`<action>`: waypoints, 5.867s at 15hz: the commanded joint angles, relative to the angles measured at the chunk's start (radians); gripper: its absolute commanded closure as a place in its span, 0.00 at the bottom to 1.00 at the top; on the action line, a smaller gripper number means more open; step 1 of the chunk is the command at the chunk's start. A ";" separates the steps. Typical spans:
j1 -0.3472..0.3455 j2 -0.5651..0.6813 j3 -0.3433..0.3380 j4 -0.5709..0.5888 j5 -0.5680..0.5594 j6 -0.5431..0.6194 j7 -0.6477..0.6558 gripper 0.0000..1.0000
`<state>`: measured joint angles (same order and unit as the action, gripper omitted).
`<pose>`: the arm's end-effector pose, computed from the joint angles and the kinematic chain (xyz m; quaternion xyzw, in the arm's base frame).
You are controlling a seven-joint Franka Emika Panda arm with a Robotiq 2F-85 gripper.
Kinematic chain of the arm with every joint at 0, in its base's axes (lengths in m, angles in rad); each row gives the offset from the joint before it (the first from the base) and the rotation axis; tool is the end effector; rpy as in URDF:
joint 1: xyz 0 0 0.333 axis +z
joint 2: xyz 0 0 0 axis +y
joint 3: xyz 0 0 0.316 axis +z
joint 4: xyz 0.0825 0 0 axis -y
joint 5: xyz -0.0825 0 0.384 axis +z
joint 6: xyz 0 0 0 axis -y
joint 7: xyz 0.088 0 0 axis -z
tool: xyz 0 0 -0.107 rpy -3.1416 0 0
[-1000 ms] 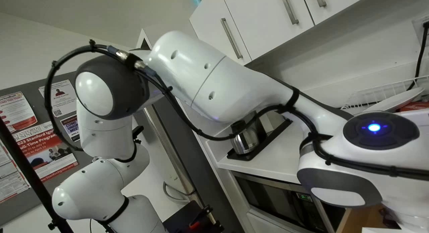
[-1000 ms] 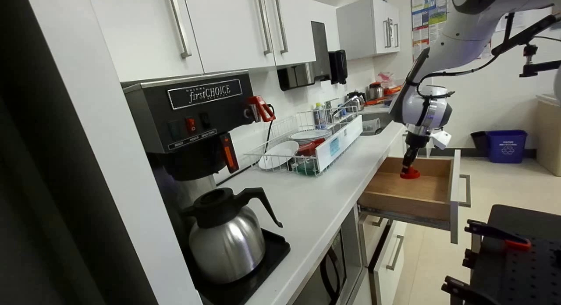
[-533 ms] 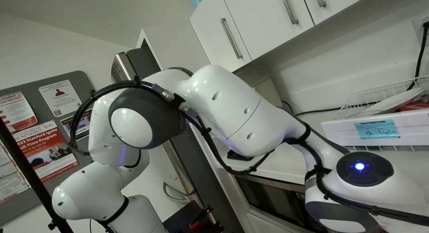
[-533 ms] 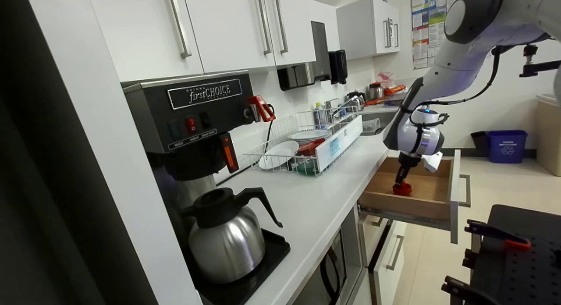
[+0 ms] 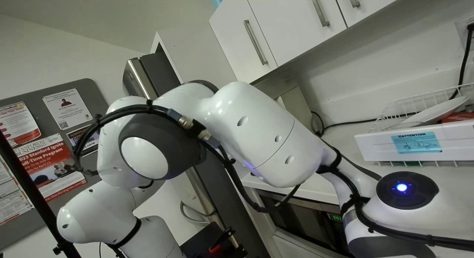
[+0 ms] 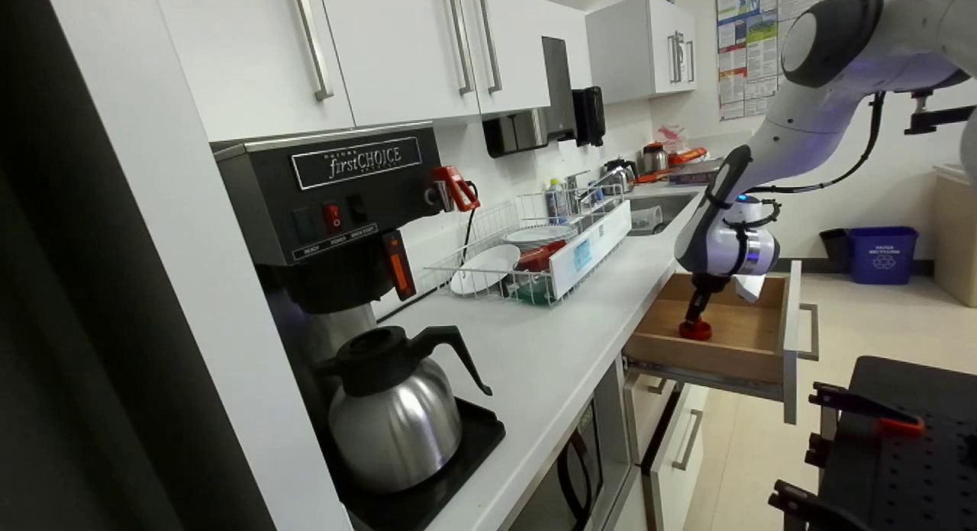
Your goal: Close the top left drawer
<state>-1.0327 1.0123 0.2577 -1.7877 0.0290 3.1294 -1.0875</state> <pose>0.4498 -0.4603 0.0398 0.9776 0.0619 0.1843 0.0811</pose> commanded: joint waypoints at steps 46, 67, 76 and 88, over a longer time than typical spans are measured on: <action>-0.106 -0.527 -0.152 -0.541 0.376 -0.351 -0.070 0.88; -0.624 0.046 0.467 -0.177 1.070 -0.396 -0.989 0.99; -0.377 0.000 0.334 -0.060 1.151 -0.572 -1.034 0.99; -0.271 -0.601 0.270 -0.488 0.792 -0.462 -0.694 0.99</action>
<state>-1.3324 0.6079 0.5450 -2.1350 0.9334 2.6486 -1.9281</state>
